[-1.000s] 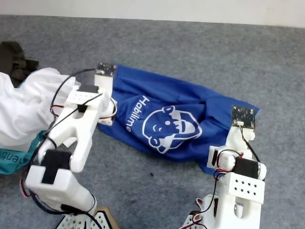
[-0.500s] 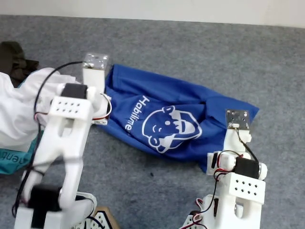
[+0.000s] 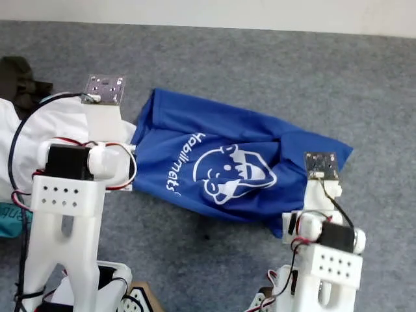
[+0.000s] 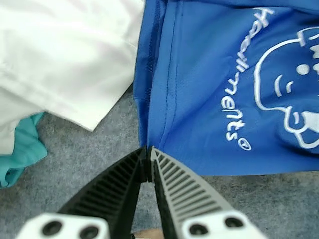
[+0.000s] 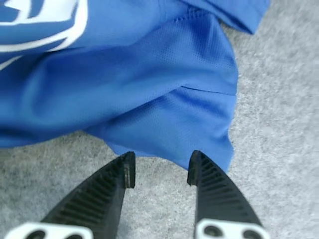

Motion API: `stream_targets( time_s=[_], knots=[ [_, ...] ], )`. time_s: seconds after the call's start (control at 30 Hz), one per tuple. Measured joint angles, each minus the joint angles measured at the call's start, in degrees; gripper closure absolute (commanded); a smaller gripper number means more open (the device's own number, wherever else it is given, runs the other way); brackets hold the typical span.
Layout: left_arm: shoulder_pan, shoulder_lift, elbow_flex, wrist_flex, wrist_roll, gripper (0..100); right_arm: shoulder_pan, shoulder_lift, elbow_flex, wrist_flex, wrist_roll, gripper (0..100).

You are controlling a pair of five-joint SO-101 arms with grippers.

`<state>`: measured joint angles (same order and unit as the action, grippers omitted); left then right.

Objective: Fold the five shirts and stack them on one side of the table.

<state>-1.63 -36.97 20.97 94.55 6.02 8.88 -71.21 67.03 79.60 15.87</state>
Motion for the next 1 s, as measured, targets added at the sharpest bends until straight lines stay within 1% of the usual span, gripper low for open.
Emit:
stream_targets(
  time_s=[0.07, 0.17, 0.27, 0.33, 0.43, 0.53, 0.63, 1.0],
  knots=[
    [-1.6, -0.2, 0.5, 0.2, 0.0, 99, -1.2, -5.6, 0.0, 3.3, 2.4, 82.1],
    [-3.2, -0.2, 3.0, -0.5, 0.1, 99, -1.6, -13.5, 1.3, 4.7, 3.8, 82.1],
    [-3.5, -0.2, 7.3, -4.1, 0.0, 99, -1.6, -14.9, 3.0, 4.7, 4.0, 82.1],
    [-3.5, -0.2, 9.5, -6.2, 0.1, 99, -1.7, -12.8, 3.8, 3.8, 4.0, 82.1],
    [-3.5, -0.2, 11.8, -8.0, 0.1, 99, -2.1, -5.6, 4.0, 2.3, 4.4, 81.6],
    [-3.5, -0.2, 12.5, -9.0, 0.1, 99, -2.1, 1.9, 4.0, 0.4, 4.5, 78.4],
    [-3.5, -0.2, 12.5, -9.2, 0.1, 99, -2.1, 6.0, 4.0, -0.9, 4.5, 77.8],
    [-3.5, -0.2, 12.5, -11.3, 0.1, 99, -2.1, 8.0, 4.2, -3.6, 4.5, 77.5]
  ],
)
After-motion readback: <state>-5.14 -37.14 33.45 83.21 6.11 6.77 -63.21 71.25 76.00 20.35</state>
